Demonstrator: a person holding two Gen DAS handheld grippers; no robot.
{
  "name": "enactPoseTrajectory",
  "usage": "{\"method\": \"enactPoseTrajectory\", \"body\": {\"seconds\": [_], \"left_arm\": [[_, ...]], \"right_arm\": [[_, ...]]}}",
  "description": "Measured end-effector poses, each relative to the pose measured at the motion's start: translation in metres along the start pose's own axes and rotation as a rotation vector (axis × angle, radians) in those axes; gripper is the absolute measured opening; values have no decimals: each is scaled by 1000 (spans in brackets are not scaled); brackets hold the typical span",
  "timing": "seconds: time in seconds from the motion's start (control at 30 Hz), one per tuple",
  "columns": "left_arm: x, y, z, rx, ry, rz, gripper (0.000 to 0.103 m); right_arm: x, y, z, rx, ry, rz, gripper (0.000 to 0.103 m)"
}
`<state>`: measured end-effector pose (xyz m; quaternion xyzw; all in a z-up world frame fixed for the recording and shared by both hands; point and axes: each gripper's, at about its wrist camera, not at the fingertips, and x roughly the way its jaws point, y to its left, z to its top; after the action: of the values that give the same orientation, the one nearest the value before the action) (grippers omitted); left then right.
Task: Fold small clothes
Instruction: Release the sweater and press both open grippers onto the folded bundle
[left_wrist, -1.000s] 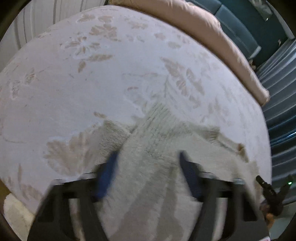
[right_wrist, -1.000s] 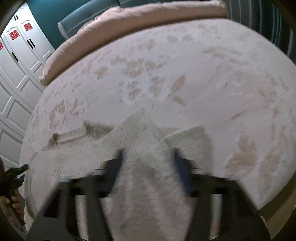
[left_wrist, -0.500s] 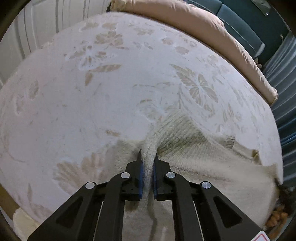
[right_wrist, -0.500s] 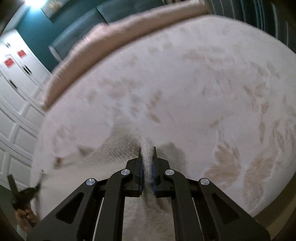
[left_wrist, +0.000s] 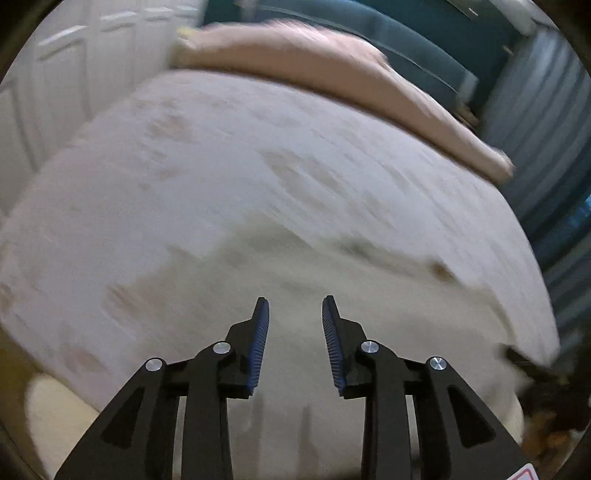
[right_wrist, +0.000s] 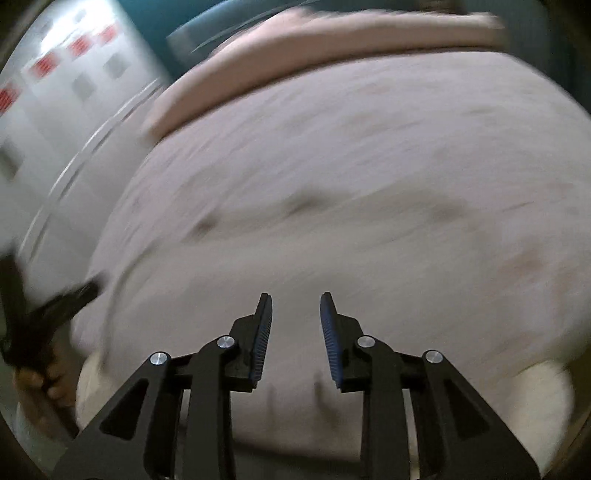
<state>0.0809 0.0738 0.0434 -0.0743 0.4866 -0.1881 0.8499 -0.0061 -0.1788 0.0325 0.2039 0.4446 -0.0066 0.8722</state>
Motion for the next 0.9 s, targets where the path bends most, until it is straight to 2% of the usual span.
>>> {"method": "enactPoseTrajectory", "body": {"seconds": [0.07,0.13,0.2,0.3,0.37,0.43,0.47,0.53,0.6,0.63,0.7,0.77,0.87,0.9], "left_arm": [[12,-28,-26,53,82,-46,28],[23,-42,-50,102,128,-21,28],[28,-41,-62,125,147,23,28],[23,-15,-70,112,147,83,28],[18,7,-73,67,152,106,28],[16,24,-78,20,162,110,28],[16,32,-79,2,162,109,28],[14,33,-82,3,155,115,28],[14,26,-83,28,148,149,28],[14,23,-84,38,148,162,28],[16,17,-85,59,145,195,28],[17,14,-86,75,142,214,28],[15,16,-87,72,138,215,28],[16,16,-87,69,139,213,29]], "right_arm": [[24,41,-31,-66,95,86,26],[37,55,-50,-94,147,90,26],[40,50,-65,-107,169,46,23],[18,4,-70,-26,164,-17,23],[1,-42,-75,54,166,-148,22],[-13,-84,-81,152,178,-227,21],[-22,-107,-84,219,186,-261,13],[-36,-124,-85,285,169,-226,9],[-51,-115,-80,277,111,-241,13],[-57,-108,-79,250,83,-253,18],[-57,-89,-66,189,46,-249,20],[-37,-77,-61,151,73,-251,24],[1,-81,-63,156,184,-313,25],[-3,-77,-63,162,164,-320,26]]}}
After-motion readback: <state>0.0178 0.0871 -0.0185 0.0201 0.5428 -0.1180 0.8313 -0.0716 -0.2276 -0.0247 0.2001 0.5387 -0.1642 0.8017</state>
